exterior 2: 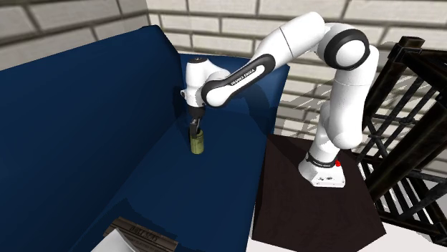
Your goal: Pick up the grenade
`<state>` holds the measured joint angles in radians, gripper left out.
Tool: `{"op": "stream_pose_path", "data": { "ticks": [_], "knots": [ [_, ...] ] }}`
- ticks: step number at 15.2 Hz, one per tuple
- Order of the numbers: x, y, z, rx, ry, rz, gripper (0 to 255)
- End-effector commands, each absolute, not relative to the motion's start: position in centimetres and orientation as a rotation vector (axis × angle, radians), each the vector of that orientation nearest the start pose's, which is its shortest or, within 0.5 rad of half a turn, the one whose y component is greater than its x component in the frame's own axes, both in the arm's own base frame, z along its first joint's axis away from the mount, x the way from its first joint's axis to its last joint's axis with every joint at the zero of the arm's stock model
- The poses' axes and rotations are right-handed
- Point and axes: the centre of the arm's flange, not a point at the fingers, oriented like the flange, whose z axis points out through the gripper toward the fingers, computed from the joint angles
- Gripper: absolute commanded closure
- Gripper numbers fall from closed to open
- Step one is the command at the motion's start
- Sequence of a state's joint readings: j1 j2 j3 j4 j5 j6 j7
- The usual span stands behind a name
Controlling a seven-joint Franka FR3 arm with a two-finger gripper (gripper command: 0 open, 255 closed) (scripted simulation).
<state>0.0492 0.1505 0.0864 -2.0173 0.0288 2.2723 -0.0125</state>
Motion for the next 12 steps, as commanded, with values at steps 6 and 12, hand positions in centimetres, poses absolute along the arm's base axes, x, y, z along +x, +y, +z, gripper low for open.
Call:
{"op": "stream_pose_path", "data": {
  "ticks": [6,12],
  "knots": [
    [58.71,7.94,38.45,-3.089,-0.2,-0.16,255],
    [58.67,7.86,38.98,-3.089,-0.2,-0.159,255]
  ]
}}
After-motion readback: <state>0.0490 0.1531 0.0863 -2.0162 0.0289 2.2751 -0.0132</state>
